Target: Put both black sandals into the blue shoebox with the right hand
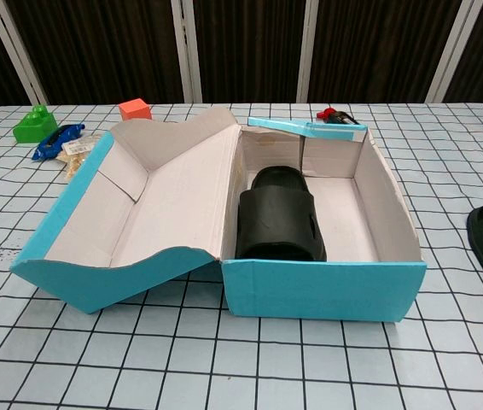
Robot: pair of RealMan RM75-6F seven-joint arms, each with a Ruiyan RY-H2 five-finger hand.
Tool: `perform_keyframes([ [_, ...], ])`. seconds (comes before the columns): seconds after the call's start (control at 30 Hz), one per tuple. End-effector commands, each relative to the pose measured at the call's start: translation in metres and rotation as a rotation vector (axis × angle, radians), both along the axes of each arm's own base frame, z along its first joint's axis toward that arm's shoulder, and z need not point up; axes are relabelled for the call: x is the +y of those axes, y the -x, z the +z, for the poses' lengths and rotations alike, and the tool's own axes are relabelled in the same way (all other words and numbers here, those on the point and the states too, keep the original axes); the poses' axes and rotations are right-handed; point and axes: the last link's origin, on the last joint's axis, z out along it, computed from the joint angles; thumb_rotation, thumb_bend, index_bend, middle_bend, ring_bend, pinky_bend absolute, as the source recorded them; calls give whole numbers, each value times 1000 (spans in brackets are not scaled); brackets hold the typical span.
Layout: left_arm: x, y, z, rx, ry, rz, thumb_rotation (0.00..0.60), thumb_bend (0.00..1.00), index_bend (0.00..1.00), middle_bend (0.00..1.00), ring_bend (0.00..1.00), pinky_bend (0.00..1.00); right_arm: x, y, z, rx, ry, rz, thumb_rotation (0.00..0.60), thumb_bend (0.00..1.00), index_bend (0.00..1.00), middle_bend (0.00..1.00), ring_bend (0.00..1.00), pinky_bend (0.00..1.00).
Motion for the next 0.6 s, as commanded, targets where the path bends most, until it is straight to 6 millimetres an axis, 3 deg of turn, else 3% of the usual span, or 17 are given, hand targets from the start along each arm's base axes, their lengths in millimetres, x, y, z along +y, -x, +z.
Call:
perform_keyframes([
  [0.03,1,1,0,-2,-1,4,600,369,12,0,0,29,1,-4,2,22,-24,-7,600,155,73,79,33,0],
  [0.33,6,6,0,-7,6,21,600,370,12,0,0,30,-8,-22,2,51,-39,-19,600,155,73,79,33,0],
  [0.6,8,9,2,-10,4,33,600,370,12,0,0,30,-17,-26,-8,55,-37,-30,600,156,73,79,33,0],
])
